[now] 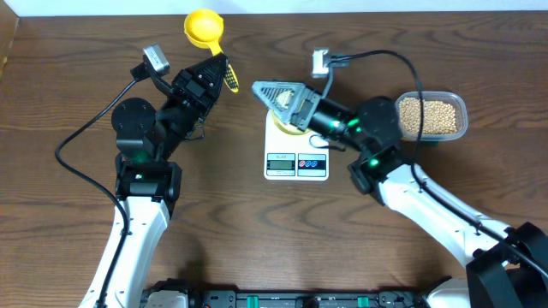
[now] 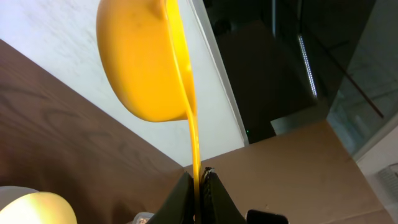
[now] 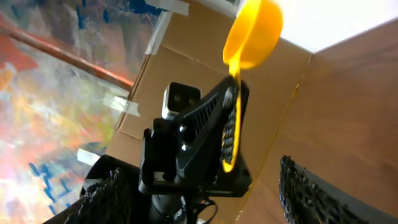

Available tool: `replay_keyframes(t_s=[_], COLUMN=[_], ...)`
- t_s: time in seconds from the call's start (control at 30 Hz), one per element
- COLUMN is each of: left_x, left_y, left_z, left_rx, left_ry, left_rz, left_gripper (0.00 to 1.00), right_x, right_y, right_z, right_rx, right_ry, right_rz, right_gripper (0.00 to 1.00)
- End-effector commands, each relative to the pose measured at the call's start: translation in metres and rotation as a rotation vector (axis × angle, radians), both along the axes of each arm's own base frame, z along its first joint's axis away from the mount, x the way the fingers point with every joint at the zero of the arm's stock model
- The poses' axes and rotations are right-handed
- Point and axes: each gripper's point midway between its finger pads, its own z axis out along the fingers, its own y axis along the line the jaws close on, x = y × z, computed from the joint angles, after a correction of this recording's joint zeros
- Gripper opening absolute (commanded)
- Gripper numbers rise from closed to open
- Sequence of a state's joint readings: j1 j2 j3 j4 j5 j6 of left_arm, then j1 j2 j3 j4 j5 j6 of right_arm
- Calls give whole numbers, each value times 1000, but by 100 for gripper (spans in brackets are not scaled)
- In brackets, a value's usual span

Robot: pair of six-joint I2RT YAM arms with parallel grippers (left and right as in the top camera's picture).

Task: Scoop item into bowl and weigh 50g on scale
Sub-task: 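Move the right gripper toward the scoop held by the left gripper, then grasp the scoop handle with the right gripper beside the left gripper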

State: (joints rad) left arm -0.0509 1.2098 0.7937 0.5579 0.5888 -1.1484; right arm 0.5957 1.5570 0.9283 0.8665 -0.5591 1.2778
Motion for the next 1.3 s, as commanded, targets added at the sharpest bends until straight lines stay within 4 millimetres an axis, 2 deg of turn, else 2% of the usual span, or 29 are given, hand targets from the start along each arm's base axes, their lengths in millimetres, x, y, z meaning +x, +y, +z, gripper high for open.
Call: replay_keyframes(t_s=[0.0, 0.13, 0.33, 0.57, 0.77, 0.83, 0.97, 1.27], left_x=[-6, -12, -23, -23, -22, -22, -22, -22], left_y=[-8, -23, -52, -51, -51, -51, -51, -51], left_z=[6, 6, 6, 6, 6, 6, 6, 6], left_rx=[6, 7, 6, 6, 6, 6, 6, 6], left_ry=[-24, -25, -25, -25, -25, -25, -25, -25], left_rz=[-40, -95, -170, -164, -161, -161, -160, -161], left_gripper=[7, 7, 7, 7, 7, 7, 7, 7], right_x=[2, 7, 7, 5, 5, 5, 5, 6], right_y=[3, 3, 3, 4, 4, 4, 4, 5], right_z=[9, 2, 2, 2, 2, 2, 2, -2], right_rx=[46, 36, 35, 32, 31, 31, 31, 22], right_ry=[46, 76, 77, 76, 75, 75, 76, 87], right_rz=[-38, -72, -72, -59, -57, -57, -56, -57], right_gripper=[76, 73, 62, 40, 26, 22, 20, 2])
